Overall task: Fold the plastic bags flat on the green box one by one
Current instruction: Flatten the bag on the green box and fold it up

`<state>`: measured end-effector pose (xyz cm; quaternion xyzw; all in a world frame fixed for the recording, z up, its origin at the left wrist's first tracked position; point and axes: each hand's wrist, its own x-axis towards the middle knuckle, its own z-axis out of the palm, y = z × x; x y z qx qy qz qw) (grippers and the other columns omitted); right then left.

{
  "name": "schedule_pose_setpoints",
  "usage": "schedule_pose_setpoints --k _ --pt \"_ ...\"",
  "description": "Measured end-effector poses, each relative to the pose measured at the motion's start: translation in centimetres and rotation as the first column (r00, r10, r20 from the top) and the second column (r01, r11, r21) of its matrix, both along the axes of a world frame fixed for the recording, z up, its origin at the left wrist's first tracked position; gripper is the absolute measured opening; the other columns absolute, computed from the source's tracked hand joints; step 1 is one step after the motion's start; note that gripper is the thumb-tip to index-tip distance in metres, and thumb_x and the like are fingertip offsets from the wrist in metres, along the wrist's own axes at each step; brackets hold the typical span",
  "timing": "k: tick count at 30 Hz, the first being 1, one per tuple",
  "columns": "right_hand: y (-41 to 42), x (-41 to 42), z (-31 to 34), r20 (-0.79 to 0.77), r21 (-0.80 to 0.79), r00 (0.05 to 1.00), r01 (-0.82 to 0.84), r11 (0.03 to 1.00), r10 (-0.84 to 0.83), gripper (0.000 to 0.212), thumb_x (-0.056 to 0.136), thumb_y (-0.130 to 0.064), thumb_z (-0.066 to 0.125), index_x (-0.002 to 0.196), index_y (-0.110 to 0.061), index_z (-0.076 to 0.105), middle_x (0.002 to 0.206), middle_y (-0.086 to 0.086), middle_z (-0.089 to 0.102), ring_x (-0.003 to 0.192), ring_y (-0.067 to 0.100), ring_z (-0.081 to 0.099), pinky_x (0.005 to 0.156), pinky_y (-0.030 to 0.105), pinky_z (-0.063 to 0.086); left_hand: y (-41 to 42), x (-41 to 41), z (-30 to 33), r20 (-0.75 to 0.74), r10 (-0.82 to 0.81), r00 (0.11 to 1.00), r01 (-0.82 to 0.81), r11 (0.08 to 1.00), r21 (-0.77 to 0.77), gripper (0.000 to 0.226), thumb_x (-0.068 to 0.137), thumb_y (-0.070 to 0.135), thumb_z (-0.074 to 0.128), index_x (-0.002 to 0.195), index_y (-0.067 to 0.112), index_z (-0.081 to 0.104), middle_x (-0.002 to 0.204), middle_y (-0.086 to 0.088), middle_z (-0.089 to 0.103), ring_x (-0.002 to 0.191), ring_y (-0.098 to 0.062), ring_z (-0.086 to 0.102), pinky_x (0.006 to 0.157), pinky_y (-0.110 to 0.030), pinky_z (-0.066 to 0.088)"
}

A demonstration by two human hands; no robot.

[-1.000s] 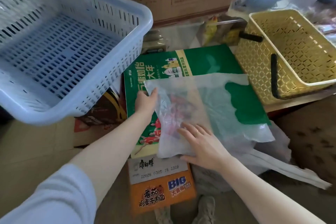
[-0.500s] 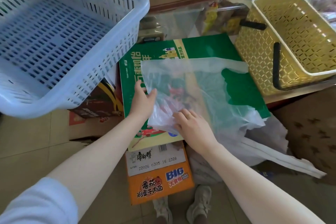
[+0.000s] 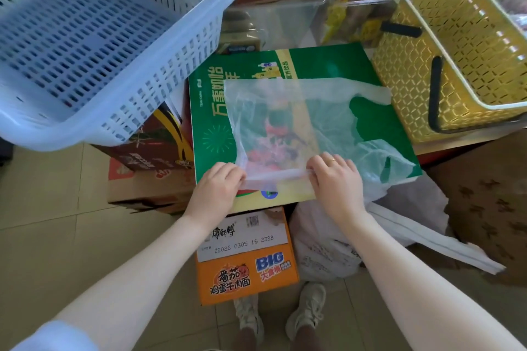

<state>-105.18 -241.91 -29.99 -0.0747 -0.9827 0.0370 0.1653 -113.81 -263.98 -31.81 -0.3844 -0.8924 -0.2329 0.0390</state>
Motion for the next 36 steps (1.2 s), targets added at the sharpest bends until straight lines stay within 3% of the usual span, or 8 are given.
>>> schedule_pose_setpoints --k 4,9,11,15,18,22,28,36 --pt "1.7 -0.2 0.9 0.02 0.046 0.998 0.061 0.997 -0.062 0.012 0.066 -0.006 0.069 0.071 -0.009 0.058 0.067 0.008 0.057 0.059 0.03 0.056 0.056 0.032 0.043 -2.7 -0.2 0.1 -0.052 0.061 0.997 -0.064 0.995 -0.072 0.003 0.081 0.005 0.054 0.08 0.005 0.057 0.077 -0.008 0.06 0.072 -0.026 0.053 0.065 -0.034 0.044" --pt "0.8 0.9 1.5 -0.019 -0.061 0.999 -0.045 0.997 0.044 0.019 0.075 -0.021 0.046 0.073 -0.012 0.063 0.071 0.005 0.058 0.067 0.029 0.055 0.063 0.033 0.041 -2.3 0.4 1.5 0.0 0.228 0.974 -0.222 0.948 -0.229 0.035 0.065 -0.002 0.072 0.097 0.004 0.06 0.094 -0.012 0.065 0.09 -0.033 0.058 0.074 -0.042 0.047" --pt "-0.2 1.4 1.7 -0.031 -0.057 0.993 -0.113 0.992 0.112 0.019 0.078 -0.026 0.047 0.076 -0.014 0.062 0.076 0.003 0.059 0.073 0.026 0.051 0.066 0.033 0.037 -0.1 0.8 2.4 0.017 0.134 0.991 -0.129 0.975 -0.179 0.044 0.063 0.007 0.077 0.103 0.007 0.06 0.101 -0.009 0.063 0.097 -0.031 0.057 0.082 -0.04 0.046" --pt "0.4 2.7 1.6 -0.042 0.031 0.981 -0.191 0.981 0.192 0.024 0.073 -0.019 0.063 0.097 -0.018 0.061 0.098 0.003 0.062 0.095 0.022 0.045 0.078 0.032 0.032 4.1 1.9 2.9 -0.019 -0.144 0.989 0.141 0.983 -0.118 0.031 0.059 0.012 0.082 0.083 0.011 0.062 0.079 -0.003 0.062 0.073 -0.023 0.06 0.065 -0.03 0.048" --pt "2.8 4.1 1.7 0.023 -0.126 0.999 -0.033 0.991 0.037 0.056 0.067 -0.019 0.078 0.117 -0.019 0.052 0.12 0.006 0.058 0.117 0.024 0.039 0.095 0.044 0.037 4.8 2.1 2.8 0.032 -0.154 0.988 0.156 0.986 -0.054 0.027 0.06 0.002 0.08 0.077 0.011 0.061 0.072 -0.003 0.06 0.066 -0.023 0.058 0.062 -0.029 0.048" --pt "5.5 4.7 2.3 0.289 -0.41 0.956 0.162 0.898 -0.041 0.068 0.075 -0.027 0.076 0.134 -0.017 0.044 0.136 0.005 0.047 0.128 0.026 0.036 0.104 0.045 0.03 3.6 1.8 2.6 0.041 -0.174 0.984 0.175 0.984 -0.041 0.026 0.062 -0.002 0.078 0.074 0.01 0.058 0.07 -0.002 0.058 0.062 -0.02 0.055 0.058 -0.023 0.04" --pt "5.8 4.3 2.0 0.243 -0.521 0.957 0.267 0.811 -0.158 0.009 0.085 -0.007 0.058 0.093 -0.01 0.055 0.09 0.005 0.059 0.076 0.024 0.05 0.064 0.04 0.047 1.6 1.4 1.8 0.146 -0.121 0.982 0.132 0.989 -0.067 0.023 0.071 -0.007 0.069 0.076 0.008 0.051 0.075 -0.005 0.055 0.086 -0.031 0.063 0.055 -0.031 0.049" --pt "6.0 6.3 2.8 0.304 -0.282 0.836 0.537 0.795 -0.457 0.018 0.082 0.003 0.049 0.095 -0.01 0.045 0.102 0.01 0.046 0.071 0.031 0.049 0.056 0.036 0.042 2.3 1.0 2.1 0.078 0.054 0.995 -0.05 0.998 -0.049 0.031 0.07 -0.021 0.051 0.094 -0.002 0.058 0.088 -0.018 0.064 0.079 -0.034 0.062 0.059 -0.03 0.037"
